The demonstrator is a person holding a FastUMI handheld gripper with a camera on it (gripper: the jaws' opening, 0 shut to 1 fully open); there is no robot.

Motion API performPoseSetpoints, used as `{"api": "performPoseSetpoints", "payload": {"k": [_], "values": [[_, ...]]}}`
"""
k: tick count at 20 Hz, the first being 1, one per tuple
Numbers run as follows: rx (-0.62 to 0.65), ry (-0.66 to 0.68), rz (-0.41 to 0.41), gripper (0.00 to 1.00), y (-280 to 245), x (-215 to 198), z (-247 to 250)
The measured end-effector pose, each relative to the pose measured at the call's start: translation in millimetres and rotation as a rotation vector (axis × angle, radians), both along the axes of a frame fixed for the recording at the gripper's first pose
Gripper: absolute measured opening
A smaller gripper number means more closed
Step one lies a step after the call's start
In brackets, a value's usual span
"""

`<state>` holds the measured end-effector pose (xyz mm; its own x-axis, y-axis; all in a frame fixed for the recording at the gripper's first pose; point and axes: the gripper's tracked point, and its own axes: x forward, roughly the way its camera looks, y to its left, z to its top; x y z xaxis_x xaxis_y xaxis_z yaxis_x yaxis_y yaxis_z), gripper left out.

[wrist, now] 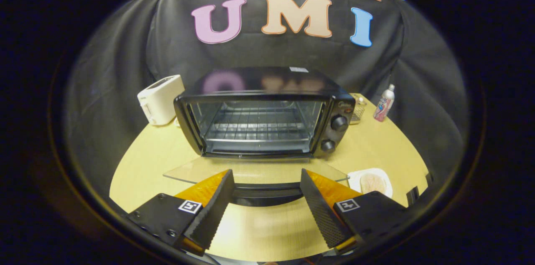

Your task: Open the toaster oven, put the food inside, and close the toaster oven door.

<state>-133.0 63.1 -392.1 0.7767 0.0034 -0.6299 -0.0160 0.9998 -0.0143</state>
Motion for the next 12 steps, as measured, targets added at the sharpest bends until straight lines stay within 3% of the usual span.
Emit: {"api": "performPoseSetpoints", "payload": {"k": [12], "values": [[-0.008, 0.178, -0.019, 1.0, -6.2, -33.6, -70.9]]}}
